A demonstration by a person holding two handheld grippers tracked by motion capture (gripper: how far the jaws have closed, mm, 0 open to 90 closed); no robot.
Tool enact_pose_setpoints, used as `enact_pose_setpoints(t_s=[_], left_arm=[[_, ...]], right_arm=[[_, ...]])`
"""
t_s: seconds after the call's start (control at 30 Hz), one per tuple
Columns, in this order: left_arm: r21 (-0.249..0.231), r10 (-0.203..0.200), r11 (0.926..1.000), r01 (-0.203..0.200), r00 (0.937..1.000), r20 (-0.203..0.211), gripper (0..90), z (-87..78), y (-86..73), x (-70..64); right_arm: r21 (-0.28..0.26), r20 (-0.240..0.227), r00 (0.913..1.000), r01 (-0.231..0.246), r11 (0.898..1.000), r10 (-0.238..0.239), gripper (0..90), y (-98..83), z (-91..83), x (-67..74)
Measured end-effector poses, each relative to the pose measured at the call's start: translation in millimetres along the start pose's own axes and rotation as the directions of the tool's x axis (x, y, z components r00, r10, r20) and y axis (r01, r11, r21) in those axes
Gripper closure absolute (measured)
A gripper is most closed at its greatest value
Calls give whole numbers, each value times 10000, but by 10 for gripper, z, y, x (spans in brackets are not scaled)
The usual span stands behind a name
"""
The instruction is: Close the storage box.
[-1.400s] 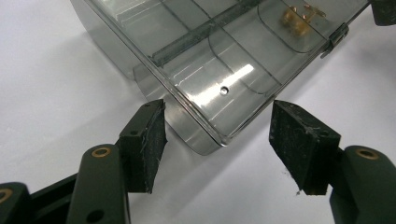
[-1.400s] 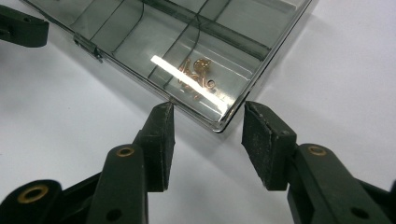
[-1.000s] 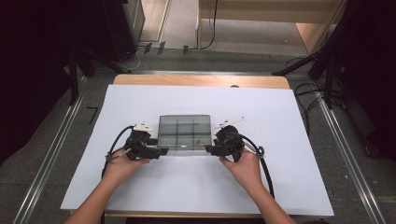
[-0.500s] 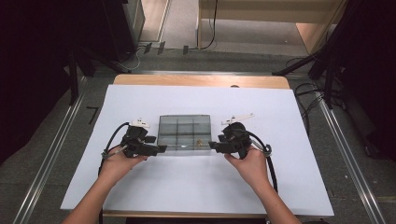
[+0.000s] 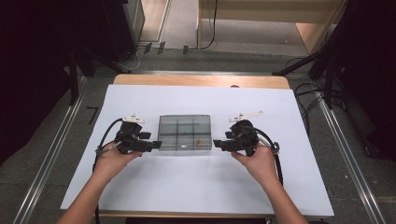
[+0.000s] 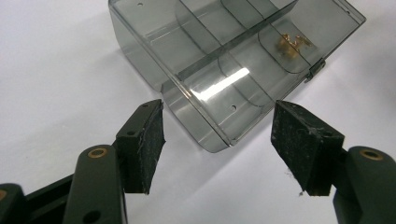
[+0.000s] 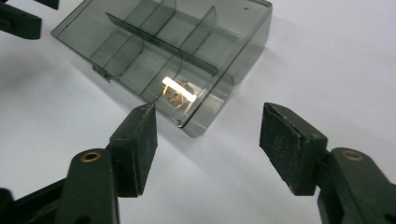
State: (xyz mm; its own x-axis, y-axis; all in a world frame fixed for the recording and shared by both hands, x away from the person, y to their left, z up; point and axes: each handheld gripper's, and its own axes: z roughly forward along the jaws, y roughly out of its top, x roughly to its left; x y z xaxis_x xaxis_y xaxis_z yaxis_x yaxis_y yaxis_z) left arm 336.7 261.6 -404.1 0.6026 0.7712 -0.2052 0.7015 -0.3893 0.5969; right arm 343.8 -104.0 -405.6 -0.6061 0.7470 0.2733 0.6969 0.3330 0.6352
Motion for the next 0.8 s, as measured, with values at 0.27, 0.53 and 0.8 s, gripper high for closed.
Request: enact_pose_setpoints(t_s=[0.27,0.53,0.8], left_arm=[[-36,-125,9999,124,9997,-209,357,-38,-19,84],[-181,-250,9995,246,9994,-237,354,-69,-36,153],[-328,-473,9984,460,9981,-393,353,-105,-59,251]], right_arm=[[-229,236,9986,-472,9986,478,348,-4,-82,-154],[-663,607,9948,-781,9947,822,312,-32,-213,-292],[-645,431,9949,-887,9940,916,242,-66,-265,-420]])
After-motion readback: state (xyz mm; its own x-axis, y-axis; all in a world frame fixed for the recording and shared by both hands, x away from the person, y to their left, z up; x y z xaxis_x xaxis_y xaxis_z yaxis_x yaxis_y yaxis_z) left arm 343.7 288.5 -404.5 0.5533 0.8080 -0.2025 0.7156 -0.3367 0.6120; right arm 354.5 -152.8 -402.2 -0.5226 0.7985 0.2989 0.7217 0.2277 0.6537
